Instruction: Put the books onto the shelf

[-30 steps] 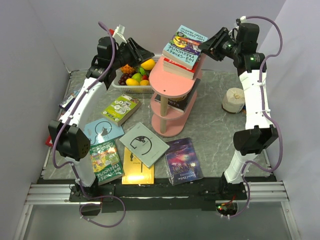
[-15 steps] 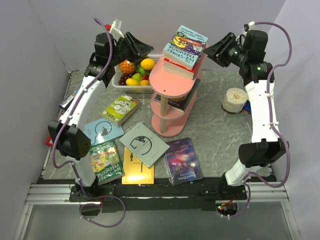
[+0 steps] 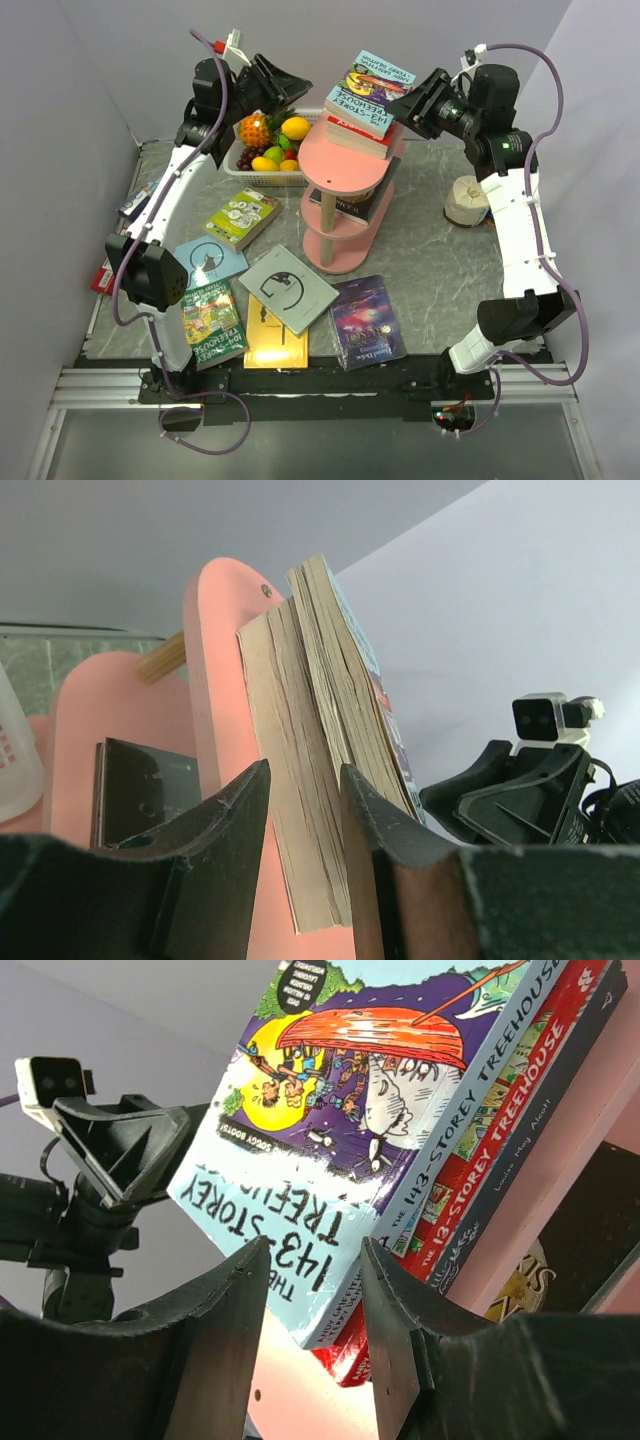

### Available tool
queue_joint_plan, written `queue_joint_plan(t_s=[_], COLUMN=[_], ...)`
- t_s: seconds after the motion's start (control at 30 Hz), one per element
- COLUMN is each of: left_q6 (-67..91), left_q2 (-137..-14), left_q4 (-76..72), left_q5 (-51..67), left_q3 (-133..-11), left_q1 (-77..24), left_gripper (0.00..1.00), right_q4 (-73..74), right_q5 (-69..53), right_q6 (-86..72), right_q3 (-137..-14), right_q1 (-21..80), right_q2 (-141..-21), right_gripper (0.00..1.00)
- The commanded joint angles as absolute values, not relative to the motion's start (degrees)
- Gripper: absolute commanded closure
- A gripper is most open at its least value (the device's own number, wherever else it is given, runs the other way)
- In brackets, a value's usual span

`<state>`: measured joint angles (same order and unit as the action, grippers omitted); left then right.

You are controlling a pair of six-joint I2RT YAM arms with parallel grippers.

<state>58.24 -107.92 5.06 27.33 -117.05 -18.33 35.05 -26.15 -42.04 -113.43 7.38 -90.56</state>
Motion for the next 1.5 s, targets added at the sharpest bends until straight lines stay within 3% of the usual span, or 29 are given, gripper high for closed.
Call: queue_joint_plan(t_s=[0.0,0.67,1.0,1.47], left_q6=[59.24,56.95,58.45,60.12], left_q2=[-107.75,-102.04,-102.31,-101.78], left_q4=[2.29,0.44,-1.22,-5.53], left_q5=[30.32,30.94,30.41,33.22], left_q3=[-118.74,-108.9,-110.3,-108.2], left_q1=[-19.42,-20.92,-20.92,-21.27], left_gripper=[0.6,0.68,0.56,0.59], right_q4=[32.87,30.76,30.94,31.2], right_q5=[-25.66,-23.82,-24.0,-24.52], right_q6=[-41.04,-40.78,-40.78,-40.52], right_q3=[-113.82,-106.0,-104.94,-105.82], right_q1=[8.0,8.09,8.17,8.17], right_q2=[-89.03,-82.97,-83.06,-83.23], right_gripper=[0.51,0.52,0.52,0.52])
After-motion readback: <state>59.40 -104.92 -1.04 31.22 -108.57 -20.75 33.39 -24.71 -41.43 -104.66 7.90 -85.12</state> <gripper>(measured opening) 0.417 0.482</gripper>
